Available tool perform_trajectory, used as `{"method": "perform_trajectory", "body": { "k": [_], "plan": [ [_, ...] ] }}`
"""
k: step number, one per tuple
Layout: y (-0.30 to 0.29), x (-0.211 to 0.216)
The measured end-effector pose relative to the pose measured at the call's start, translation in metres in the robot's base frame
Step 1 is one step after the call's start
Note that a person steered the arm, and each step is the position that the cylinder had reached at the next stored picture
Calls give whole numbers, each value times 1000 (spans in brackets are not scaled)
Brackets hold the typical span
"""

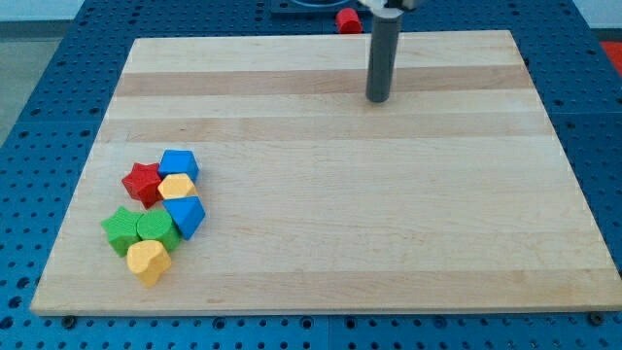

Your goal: Move your arm towards the bottom

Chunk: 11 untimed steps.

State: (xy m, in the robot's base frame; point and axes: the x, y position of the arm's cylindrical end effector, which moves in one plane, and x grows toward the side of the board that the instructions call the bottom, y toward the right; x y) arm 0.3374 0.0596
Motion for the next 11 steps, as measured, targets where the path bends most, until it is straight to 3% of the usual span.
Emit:
{"method": "perform_trajectory", "body": {
  "k": [3,5,8,10,11],
  "plan": [
    [-115,57],
    [-97,111],
    [-108,235],
    [-119,240],
    [-157,240]
  ]
}}
